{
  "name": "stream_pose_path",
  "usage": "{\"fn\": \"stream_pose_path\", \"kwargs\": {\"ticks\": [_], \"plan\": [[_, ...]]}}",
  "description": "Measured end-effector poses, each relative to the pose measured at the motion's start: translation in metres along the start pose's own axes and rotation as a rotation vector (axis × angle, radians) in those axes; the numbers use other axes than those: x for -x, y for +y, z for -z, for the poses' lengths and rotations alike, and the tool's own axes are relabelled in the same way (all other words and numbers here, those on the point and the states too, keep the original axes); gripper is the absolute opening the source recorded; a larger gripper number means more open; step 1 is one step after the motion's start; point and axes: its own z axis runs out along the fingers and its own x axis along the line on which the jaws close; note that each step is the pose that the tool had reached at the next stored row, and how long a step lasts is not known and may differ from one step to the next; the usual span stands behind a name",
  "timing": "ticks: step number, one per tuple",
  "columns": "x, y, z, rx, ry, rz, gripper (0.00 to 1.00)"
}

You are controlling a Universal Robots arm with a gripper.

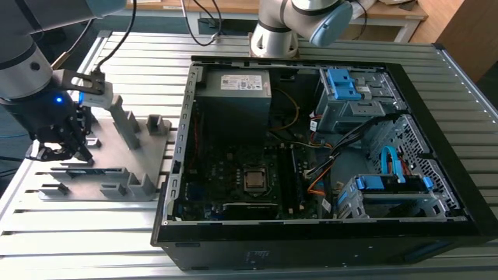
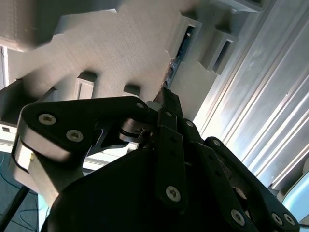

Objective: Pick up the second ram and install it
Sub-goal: 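Pick up the second ram and move it above second insertion slot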

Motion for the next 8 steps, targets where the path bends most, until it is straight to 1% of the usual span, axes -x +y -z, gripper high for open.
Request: {"fn": "stream_pose_path", "kwargs": {"ticks": [7, 8], "plan": [[0.0000, 0.0000, 0.0000, -0.0006, -0.0003, 0.034, 0.10], [0.0000, 0.0001, 0.0000, -0.0005, -0.0014, 0.038, 0.10]]}}
